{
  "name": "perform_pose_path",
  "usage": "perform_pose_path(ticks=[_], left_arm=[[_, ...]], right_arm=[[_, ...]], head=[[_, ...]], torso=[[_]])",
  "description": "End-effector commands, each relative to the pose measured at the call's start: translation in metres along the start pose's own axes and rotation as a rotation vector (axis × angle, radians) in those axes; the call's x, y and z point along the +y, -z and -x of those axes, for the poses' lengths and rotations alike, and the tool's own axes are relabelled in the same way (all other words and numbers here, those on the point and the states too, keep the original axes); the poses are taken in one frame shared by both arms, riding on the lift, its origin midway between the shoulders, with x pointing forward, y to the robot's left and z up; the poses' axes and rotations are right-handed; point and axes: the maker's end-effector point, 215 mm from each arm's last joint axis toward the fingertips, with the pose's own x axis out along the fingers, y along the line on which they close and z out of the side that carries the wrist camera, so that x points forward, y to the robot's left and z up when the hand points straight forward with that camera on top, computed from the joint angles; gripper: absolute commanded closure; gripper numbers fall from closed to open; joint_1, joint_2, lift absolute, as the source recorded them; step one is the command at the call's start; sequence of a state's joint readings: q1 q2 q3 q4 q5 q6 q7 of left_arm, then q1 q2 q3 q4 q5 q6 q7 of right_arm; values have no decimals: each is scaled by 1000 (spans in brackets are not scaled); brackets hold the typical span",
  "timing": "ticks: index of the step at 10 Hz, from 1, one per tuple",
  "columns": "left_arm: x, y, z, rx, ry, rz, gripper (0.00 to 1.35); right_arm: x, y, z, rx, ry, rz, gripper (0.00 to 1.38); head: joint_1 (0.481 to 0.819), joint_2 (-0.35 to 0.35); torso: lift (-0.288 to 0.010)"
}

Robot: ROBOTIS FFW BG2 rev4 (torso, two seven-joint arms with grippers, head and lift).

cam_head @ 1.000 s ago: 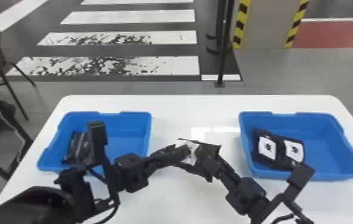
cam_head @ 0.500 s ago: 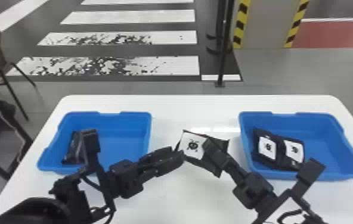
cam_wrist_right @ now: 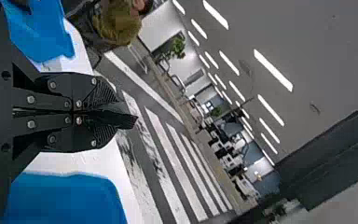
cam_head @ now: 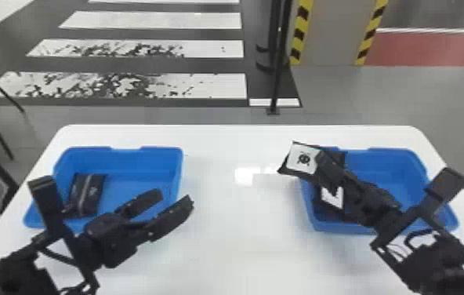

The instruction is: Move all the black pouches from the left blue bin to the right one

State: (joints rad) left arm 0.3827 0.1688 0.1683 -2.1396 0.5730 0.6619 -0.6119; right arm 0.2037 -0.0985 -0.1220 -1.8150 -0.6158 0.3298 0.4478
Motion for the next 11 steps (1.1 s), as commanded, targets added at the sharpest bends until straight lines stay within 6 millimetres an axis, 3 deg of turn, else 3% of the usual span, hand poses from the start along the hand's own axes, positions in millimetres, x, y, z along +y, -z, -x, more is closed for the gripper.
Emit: perform_pose_path(ticks=[1,3,4,6,7,8,10,11], left_arm=[[7,-1,7,-8,-21,6,136],[12,-5,10,-23,-37,3,136],[18,-8,13,-31,-58,-7,134],[36,-17,24,-49,-109,-21,131],[48,-21,33,-53,-143,-38,131],[62,-32,44,-78,-189,-64,136],[100,-45,72,-79,-310,-96,134],[109,-48,78,-64,-335,-106,136]], right_arm=[[-62,-33,12,-24,121,89,1276],[-126,-44,22,12,248,171,1274],[-146,-36,22,49,280,159,1211],[-174,-38,31,61,364,242,492],[-174,-39,39,52,380,277,254],[-165,-40,53,40,401,327,147],[-134,-40,81,9,425,451,139],[-111,-32,89,-7,420,481,139]], head=[[695,-54],[695,-127],[695,-160],[695,-180],[695,-184],[695,-182],[695,-145],[695,-110]], torso=[[-140],[-140],[-140],[-140],[-140],[-140],[-140],[-140]])
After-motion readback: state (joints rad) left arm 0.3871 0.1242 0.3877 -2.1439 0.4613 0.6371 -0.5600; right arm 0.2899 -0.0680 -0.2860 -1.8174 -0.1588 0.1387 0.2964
